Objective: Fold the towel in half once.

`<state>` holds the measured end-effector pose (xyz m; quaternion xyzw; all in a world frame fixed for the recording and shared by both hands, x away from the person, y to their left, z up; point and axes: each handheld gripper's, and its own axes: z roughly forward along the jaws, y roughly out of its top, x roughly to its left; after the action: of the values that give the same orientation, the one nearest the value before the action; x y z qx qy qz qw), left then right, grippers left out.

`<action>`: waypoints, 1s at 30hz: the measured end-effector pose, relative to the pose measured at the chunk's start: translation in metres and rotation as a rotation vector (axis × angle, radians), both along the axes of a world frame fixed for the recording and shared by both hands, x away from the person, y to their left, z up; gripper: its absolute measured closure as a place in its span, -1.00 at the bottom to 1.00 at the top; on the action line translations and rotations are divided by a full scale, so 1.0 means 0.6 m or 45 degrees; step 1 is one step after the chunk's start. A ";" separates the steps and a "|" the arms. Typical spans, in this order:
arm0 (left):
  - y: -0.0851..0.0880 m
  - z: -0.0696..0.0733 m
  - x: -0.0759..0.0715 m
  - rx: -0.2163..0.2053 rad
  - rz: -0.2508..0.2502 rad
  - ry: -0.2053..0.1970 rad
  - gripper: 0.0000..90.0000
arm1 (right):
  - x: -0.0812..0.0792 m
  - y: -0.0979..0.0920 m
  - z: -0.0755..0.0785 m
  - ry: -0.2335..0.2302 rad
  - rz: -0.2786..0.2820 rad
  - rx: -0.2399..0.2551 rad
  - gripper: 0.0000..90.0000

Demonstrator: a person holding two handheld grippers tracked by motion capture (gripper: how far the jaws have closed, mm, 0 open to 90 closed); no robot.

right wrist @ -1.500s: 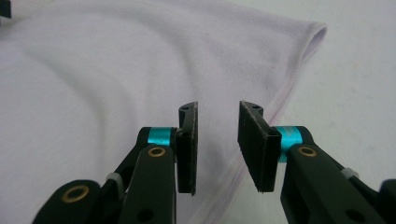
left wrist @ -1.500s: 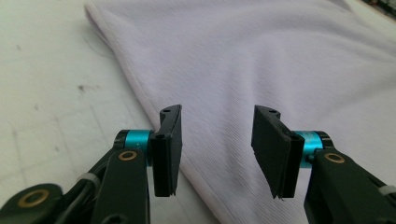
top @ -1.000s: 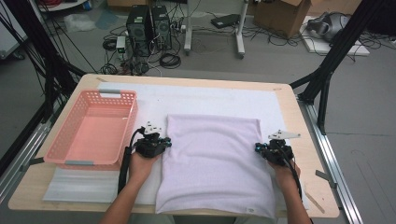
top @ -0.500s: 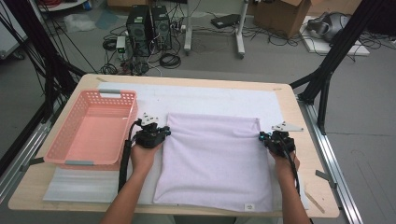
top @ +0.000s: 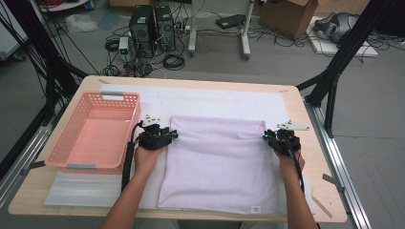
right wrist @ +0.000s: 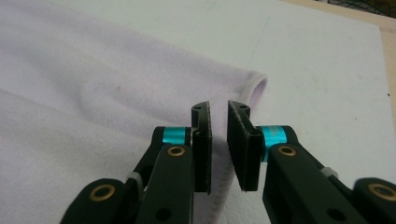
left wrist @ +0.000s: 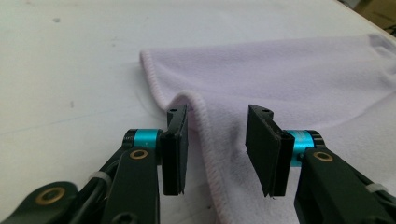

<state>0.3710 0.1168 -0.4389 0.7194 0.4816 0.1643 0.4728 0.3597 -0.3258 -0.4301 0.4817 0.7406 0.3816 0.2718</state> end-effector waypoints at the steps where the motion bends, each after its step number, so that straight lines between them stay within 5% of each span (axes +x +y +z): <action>1: -0.002 0.003 0.002 -0.008 0.001 -0.010 0.29 | 0.001 -0.001 0.002 0.001 0.007 0.015 0.69; 6: 0.001 0.008 0.028 -0.062 0.050 -0.014 0.20 | 0.016 0.005 0.012 0.033 0.065 0.028 0.48; 10: 0.002 0.004 0.054 -0.042 0.046 0.020 0.17 | 0.036 0.004 0.021 0.027 0.075 0.040 0.32; 17: -0.019 -0.018 0.087 0.021 0.015 0.073 0.15 | 0.078 0.021 -0.001 0.117 0.155 0.006 0.27; 20: -0.036 -0.021 0.086 0.127 0.001 0.043 0.47 | 0.091 0.034 -0.019 0.168 0.202 -0.045 0.35; 22: -0.035 -0.021 0.086 0.132 0.000 0.048 0.69 | 0.095 0.037 -0.026 0.171 0.216 -0.042 0.63; 24: -0.030 -0.020 0.088 0.089 0.008 0.079 0.83 | 0.096 0.041 -0.026 0.161 0.227 -0.060 0.93; 26: -0.022 -0.016 0.089 0.035 0.039 0.085 0.86 | 0.100 0.043 -0.022 0.175 0.228 -0.072 0.95; 30: -0.008 -0.003 0.091 -0.098 0.083 0.038 0.86 | 0.104 0.033 -0.015 0.101 0.157 0.043 0.95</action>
<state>0.4254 0.1118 -0.4409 0.6870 0.5176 0.1503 0.4874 0.4219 -0.3059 -0.4389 0.4543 0.7725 0.3909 0.2101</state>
